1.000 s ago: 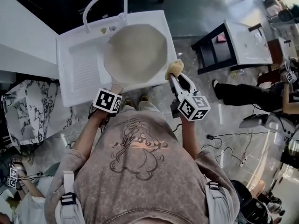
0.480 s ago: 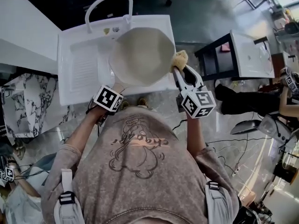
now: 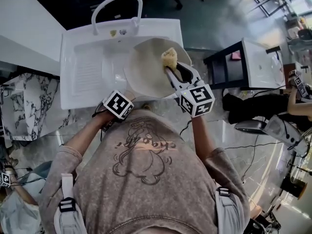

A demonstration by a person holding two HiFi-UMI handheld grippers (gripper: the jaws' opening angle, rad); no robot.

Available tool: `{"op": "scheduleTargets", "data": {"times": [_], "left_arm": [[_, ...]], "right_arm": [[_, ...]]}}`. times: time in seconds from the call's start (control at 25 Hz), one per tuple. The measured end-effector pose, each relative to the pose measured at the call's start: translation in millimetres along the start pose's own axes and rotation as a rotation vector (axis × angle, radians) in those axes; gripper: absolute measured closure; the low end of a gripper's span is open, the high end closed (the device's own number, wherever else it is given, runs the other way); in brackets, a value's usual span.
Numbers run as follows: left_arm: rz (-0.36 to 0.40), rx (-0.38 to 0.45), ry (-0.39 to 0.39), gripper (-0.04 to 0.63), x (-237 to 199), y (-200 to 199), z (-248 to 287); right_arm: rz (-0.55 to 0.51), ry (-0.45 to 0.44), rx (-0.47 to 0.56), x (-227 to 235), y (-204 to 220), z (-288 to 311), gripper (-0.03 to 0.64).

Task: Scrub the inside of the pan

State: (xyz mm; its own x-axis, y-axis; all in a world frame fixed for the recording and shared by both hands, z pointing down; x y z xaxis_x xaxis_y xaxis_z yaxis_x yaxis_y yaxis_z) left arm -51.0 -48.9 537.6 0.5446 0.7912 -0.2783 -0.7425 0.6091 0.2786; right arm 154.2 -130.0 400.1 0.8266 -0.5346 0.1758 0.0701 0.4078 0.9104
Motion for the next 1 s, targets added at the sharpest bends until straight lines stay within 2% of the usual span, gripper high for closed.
{"op": "scheduleTargets", "data": {"times": [0.4, 0.6, 0.76, 1.0], "left_arm": [[0.07, -0.034, 0.027, 0.485, 12, -5, 19], [0.085, -0.042, 0.037, 0.483, 16, -9, 21], [0.069, -0.041, 0.042, 0.482, 16, -11, 22], [0.094, -0.031, 0.036, 0.48, 17, -15, 25]], "right_arm": [[-0.126, -0.132, -0.156, -20, 19, 58, 0.472], [-0.195, -0.133, -0.238, -26, 38, 82, 0.472], [-0.204, -0.127, -0.309, -25, 61, 95, 0.472], [-0.209, -0.137, -0.402, -19, 80, 111, 0.472]]}}
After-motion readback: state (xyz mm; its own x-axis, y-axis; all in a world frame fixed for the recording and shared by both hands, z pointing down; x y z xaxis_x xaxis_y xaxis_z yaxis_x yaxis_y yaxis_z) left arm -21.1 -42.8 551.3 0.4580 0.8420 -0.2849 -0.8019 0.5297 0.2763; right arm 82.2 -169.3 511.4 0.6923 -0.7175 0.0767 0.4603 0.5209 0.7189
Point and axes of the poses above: the fingertips, and each gripper's own axes: z forward along the fingers, x to its right, y out of its underside, the point moved 6 cm from there along -z, backward along the fingers, and after that the axes turned 7 degrees about z, right-handed, at the moved point
